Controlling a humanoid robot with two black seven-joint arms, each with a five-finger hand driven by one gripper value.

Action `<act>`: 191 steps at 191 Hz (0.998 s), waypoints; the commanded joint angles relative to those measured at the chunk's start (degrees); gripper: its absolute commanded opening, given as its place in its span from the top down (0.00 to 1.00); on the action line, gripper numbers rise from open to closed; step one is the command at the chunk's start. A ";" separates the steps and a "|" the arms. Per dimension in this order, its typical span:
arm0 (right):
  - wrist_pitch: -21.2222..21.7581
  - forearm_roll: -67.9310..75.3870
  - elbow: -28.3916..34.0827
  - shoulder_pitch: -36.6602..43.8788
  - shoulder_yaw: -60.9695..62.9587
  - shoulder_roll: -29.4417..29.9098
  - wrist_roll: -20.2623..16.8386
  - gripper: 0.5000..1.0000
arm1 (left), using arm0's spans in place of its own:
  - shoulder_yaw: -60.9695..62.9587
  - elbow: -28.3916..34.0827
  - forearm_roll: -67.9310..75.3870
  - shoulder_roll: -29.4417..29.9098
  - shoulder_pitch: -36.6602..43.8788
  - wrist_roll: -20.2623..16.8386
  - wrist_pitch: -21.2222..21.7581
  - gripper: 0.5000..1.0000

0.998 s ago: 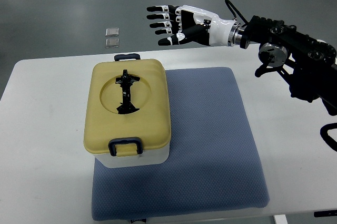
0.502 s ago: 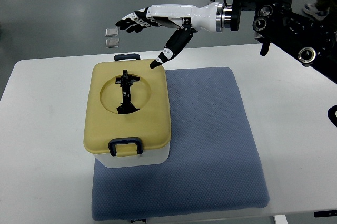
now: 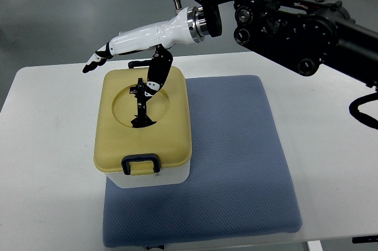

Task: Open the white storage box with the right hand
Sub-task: 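Lower the right hand over the black handle on the yellow lid, then close the right hand's fingers around the black lid handle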

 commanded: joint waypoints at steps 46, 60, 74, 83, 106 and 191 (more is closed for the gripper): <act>-7.64 -5.71 -0.01 4.51 -9.09 1.74 1.76 0.14 | 0.00 0.00 0.00 0.00 0.06 0.00 -0.03 0.00; -7.64 -6.94 -0.01 4.51 -9.18 1.74 1.76 0.14 | 0.00 0.00 0.00 0.00 -0.02 0.00 -0.03 0.00; -7.64 -8.08 -0.01 4.51 -9.44 1.82 1.76 0.14 | 0.00 0.00 0.00 0.00 0.06 0.00 -0.03 0.00; -7.64 -8.35 -0.01 4.51 -9.71 1.74 1.76 0.14 | 0.00 0.00 0.00 0.00 -0.02 0.00 -0.03 0.00; -7.46 -8.26 -0.01 4.51 -9.97 1.47 1.85 0.14 | 0.00 0.00 0.00 0.00 0.06 0.00 0.06 0.00; -7.73 -8.52 0.08 4.60 -10.85 1.21 2.82 0.26 | 0.00 0.00 0.00 0.00 -0.02 0.00 -0.03 0.00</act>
